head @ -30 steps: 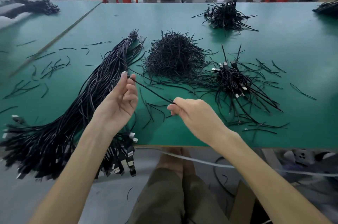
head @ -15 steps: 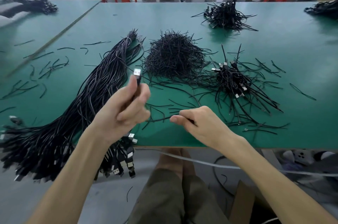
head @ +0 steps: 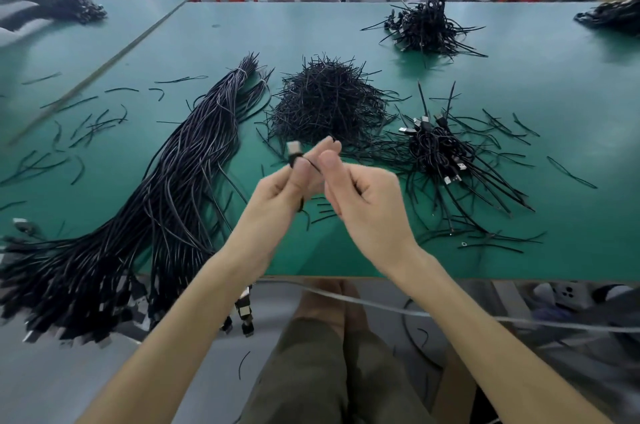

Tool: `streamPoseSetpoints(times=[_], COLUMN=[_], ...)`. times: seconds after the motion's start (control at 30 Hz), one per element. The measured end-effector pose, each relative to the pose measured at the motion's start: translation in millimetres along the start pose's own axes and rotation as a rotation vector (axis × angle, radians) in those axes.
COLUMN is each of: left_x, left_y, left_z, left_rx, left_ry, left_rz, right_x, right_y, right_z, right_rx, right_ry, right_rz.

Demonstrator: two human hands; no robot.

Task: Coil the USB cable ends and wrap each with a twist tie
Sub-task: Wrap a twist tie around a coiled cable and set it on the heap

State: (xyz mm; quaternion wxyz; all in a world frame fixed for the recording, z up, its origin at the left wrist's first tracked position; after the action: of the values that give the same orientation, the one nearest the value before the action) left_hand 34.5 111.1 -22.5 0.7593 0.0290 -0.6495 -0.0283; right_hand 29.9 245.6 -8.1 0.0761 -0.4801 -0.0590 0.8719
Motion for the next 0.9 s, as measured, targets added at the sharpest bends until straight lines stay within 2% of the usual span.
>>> streamPoseSetpoints(times=[0.13, 0.17, 0.2, 0.23, 0.27, 0.33, 0.4, 0.47, 0.53, 0.6, 0.67, 0.83, 0.9], left_x=[14.2, 18.1, 22.9, 26.7, 32.2, 37.7, 27.5, 16.7, 8.3, 4.7, 0.2, 13.1, 24.8], left_y=[-4.2, -11.7, -20.7, -30.5, -37.2, -35.8, -26.9, -14.5, -5.4, -3.2, -0.4, 4.2, -2.9], left_z=[5.8, 6.7, 5.8, 3.3, -0.7, -15.2, -25.3, -22.3, -12.4, -3.1, 2.8, 8.3, 5.9], left_rx=[0.018, 0.026, 0.017, 0.008, -0.033, -0.256, -0.459, -0.407, -0.187, 0.034, 0.124, 0.148, 0.108], left_ry=[-0.367, -0.403, -0.375, -0.295, -0.203, -0.037, 0.013, 0.027, 0.04, 0.082, 0.045, -0.269, -0.282], left_rz=[-1.025, -1.152, -1.15, -0.989, -0.715, -0.084, 0.366, 0.627, 0.638, 0.492, 0.188, -0.781, -1.017], right_x=[10.7, 16.7, 23.4, 30.9, 38.2, 49.4, 51.5, 42.4, 28.2, 14.7, 9.0, 21.3, 32.2], right_y=[15.9, 14.3, 10.1, 4.0, -3.1, -17.1, -23.7, -21.7, -16.0, -8.7, 0.5, 14.6, 3.3], right_z=[-20.0, -20.8, -19.0, -15.8, -11.2, -0.4, 8.8, 17.1, 21.2, 18.0, 9.0, -11.7, -8.4], right_rx=[-0.067, -0.069, -0.062, -0.05, -0.031, 0.047, 0.124, 0.191, 0.228, 0.254, 0.228, 0.066, 0.066], right_ry=[-0.044, -0.048, -0.041, -0.024, -0.013, -0.026, -0.062, -0.098, -0.15, -0.2, -0.227, -0.21, -0.195], right_rz=[-0.128, -0.186, -0.24, -0.287, -0.335, -0.425, -0.428, -0.426, -0.423, -0.362, -0.301, -0.374, -0.427])
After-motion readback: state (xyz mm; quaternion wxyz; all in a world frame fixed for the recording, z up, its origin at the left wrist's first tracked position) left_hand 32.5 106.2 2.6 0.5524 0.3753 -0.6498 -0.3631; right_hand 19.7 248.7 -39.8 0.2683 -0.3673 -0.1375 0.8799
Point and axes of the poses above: each hand's wrist, its own z-axis towards the middle knuckle, its own y-axis out of the palm, x = y × z, the point moved 2 cm from there along z, towards the middle knuckle, and after that the axes turned 10 degrees about x, right-handed, at the moved point
